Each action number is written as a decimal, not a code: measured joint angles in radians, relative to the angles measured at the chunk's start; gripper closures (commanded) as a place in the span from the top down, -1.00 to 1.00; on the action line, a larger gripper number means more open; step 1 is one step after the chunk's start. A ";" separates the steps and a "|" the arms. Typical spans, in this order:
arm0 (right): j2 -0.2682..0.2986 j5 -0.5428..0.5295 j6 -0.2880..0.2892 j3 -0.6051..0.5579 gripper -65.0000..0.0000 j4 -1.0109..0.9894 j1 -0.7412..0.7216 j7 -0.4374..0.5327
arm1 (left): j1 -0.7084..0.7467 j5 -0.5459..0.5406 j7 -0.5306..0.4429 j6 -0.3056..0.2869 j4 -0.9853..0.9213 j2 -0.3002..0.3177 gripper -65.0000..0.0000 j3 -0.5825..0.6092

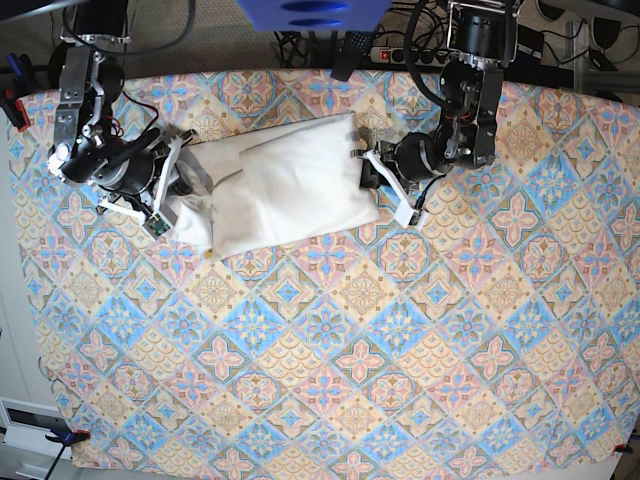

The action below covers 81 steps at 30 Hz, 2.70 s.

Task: Fold the T-shirt properly
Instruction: 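Grasp both ends of the folded bundle with both grippers, then fold the bundle over with both grippers, pressing it into a square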

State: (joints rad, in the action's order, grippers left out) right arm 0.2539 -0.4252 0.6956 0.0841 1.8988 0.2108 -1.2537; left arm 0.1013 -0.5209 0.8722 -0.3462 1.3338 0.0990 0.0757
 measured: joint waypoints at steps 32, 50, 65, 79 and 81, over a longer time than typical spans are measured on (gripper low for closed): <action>-0.148 0.003 0.000 -0.353 0.01 -0.150 -0.273 0.015 | -0.035 0.009 -0.122 0.008 -0.044 -0.016 -0.98 0.124; -0.067 0.077 0.000 -0.043 -0.46 -0.219 -0.277 0.140 | 0.076 0.021 -0.077 0.013 0.108 0.050 -0.98 0.131; -0.074 0.294 0.000 -0.385 -0.73 -0.343 -0.266 0.273 | 0.111 0.027 -0.072 0.012 0.149 0.059 -0.98 0.132; -0.188 0.287 0.010 -0.583 -0.72 -0.333 -0.304 0.273 | 0.142 0.022 -0.084 0.013 0.152 0.057 -0.98 0.130; -0.207 0.288 0.007 -0.581 -0.72 -0.358 -0.344 0.275 | 0.180 0.024 -0.078 0.016 0.191 0.063 -0.98 0.127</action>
State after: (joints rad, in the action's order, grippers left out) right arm 0.0467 -0.1368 0.7029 -0.4969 1.5406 -0.1329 -0.9787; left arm 0.2817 -0.4965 0.7940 -0.3302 1.5246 0.1616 0.2028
